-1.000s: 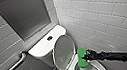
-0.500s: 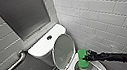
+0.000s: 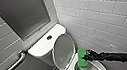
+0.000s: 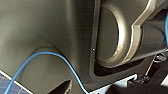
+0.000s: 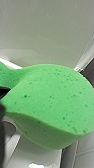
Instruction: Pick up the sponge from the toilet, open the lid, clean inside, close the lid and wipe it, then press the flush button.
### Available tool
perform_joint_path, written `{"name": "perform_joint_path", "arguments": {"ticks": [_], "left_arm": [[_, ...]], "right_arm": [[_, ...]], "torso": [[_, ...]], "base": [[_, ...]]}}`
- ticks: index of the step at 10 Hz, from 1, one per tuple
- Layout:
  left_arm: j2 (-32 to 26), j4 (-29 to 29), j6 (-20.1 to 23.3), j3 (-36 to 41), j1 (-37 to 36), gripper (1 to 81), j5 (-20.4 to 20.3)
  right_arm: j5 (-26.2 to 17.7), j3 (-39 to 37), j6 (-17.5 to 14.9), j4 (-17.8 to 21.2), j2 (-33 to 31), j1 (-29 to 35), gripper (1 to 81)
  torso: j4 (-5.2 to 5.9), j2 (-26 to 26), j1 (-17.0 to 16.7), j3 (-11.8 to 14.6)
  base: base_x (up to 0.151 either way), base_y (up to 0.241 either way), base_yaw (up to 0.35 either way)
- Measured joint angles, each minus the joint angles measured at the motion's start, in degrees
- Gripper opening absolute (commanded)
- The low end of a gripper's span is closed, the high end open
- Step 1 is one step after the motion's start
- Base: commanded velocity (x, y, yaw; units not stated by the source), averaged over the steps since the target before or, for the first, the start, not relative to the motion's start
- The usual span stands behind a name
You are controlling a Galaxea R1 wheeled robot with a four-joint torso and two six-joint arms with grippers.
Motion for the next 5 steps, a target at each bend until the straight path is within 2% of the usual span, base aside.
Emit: {"name": "perform_joint_path", "arguments": {"ticks": [5], "left_arm": [[-0.61,0.0,-0.02,0.27,0.09,81.1,0.09]], "right_arm": [[0.2,-3.47,0.07,-0.15,1.99,1.13,1.0]], "torso": [[0.0,0.02,0.02,-3.21]], "base": [[0.0,0.0,0.0]]}}
